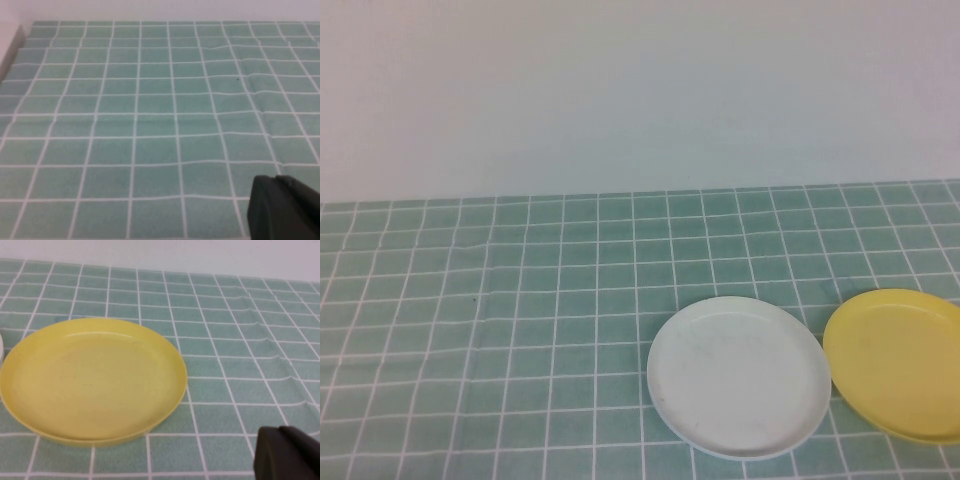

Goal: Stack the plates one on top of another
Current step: Pick up the yellow plate

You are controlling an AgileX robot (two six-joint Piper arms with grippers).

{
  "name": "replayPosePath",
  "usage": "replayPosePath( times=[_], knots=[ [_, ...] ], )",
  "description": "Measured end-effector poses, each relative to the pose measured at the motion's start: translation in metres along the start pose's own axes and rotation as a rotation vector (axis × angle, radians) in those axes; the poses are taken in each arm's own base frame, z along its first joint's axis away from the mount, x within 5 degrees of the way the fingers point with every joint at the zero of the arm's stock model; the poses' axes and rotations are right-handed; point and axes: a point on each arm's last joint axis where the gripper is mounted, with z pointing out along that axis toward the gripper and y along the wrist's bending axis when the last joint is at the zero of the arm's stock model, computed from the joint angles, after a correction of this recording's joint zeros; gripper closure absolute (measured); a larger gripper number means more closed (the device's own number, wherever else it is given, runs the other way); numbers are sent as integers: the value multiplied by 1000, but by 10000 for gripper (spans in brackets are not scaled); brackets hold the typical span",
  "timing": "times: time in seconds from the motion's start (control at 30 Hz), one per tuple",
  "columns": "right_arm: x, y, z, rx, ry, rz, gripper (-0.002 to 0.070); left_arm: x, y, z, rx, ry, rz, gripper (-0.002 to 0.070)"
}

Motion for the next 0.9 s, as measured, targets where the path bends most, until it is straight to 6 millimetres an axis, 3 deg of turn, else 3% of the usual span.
replayPosePath(
  times=[0.27, 0.9],
  knots=[
    [0, 0, 0, 0, 0, 0, 678, -1, 0, 0, -28, -6, -121, 675],
    [0, 0, 0, 0, 0, 0, 678, -1, 0, 0, -28, -6, -121, 675]
  ],
)
